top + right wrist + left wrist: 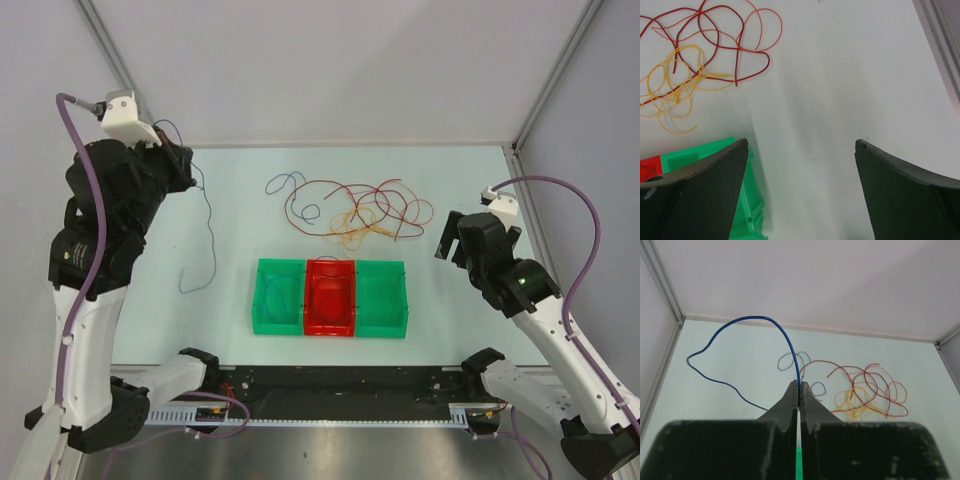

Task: Untangle the cables
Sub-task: Place the cable in the bin.

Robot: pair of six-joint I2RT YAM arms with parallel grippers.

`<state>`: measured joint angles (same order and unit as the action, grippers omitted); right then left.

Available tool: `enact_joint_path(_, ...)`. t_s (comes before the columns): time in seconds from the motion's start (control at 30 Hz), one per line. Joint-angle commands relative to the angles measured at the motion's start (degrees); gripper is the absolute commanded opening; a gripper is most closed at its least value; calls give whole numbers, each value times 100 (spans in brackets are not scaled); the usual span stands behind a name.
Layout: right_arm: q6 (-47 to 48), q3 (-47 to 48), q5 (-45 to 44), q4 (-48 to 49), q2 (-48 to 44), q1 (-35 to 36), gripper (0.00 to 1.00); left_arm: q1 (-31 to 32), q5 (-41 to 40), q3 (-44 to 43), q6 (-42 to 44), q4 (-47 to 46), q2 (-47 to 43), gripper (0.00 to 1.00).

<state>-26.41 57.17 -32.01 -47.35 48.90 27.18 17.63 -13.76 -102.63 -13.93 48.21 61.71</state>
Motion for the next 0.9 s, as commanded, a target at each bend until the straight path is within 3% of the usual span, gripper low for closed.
enact_joint_path(0.0,49,172,-7,200,5,-20,92,21,662,-466,-30,-241,-116,0)
enact_joint_path(0.2,49,172,10,200,14,-20,92,21,1549,-1722,-171,-180,-2,0)
enact_joint_path(0.3,57,172,11,200,31,-20,91,22,2313,-1979,-329,-417,-36,0)
enact_joint_path(0.43,66,172,19,200,31,-20,91,30,2554,-1884,-522,-505,-177,0)
enact_joint_path(0.87,75,172,54,209,22,-20,91,30,2473,1876,-505,-1558,-1284,0)
